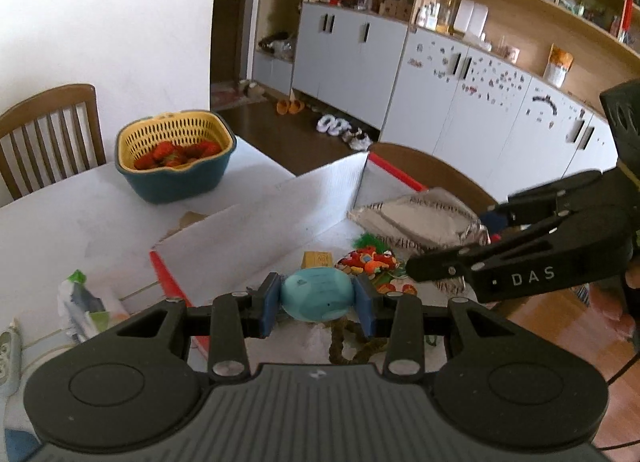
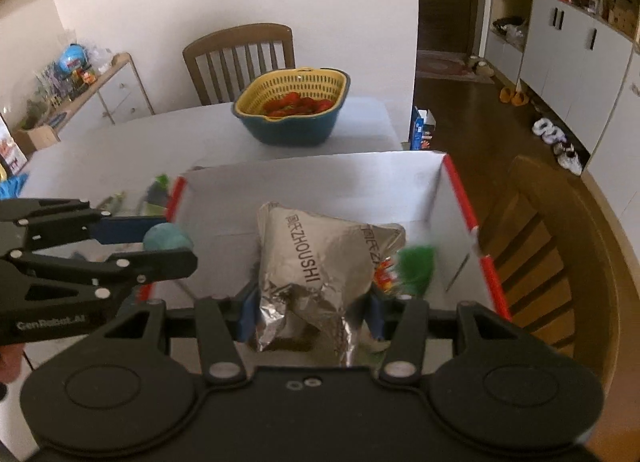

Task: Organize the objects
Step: 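Carry the soap bar and silver snack bag with both tools over the shoebox, then lower the soap bar and snack bag into the shoebox and open both tools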

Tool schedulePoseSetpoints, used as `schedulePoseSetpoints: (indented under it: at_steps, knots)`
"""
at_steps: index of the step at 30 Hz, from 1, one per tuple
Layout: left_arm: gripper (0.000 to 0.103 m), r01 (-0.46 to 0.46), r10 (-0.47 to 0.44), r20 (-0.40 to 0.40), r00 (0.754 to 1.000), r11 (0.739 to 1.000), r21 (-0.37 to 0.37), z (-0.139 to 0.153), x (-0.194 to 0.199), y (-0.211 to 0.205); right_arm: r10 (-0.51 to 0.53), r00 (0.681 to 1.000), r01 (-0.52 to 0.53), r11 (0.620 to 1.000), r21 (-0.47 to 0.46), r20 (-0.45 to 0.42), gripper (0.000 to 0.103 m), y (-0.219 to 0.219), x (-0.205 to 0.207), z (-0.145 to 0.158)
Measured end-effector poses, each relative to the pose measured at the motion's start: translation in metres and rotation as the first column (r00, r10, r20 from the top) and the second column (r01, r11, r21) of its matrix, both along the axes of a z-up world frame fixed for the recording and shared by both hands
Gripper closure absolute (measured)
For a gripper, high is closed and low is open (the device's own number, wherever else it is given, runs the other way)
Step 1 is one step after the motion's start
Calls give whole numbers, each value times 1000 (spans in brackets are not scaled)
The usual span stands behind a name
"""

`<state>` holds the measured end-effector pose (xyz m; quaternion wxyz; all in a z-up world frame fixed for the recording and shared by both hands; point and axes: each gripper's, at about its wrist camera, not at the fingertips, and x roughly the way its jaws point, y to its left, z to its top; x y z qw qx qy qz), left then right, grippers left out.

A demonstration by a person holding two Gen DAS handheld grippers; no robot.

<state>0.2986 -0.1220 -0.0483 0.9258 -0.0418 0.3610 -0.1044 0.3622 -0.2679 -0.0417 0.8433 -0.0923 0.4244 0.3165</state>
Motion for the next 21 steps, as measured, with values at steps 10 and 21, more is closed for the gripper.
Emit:
schedulePoseSetpoints:
  at_steps: [10,21]
  knots:
    - [64,34,-26,-87,996,996,87,-30,46,-21,65,998,-63,991,-115,14,53,-8,36,-37]
    - [64,22,3,-228,974,994,110,-59,71,-27,145,989,-141,975,-172,7,52,0,47,-61]
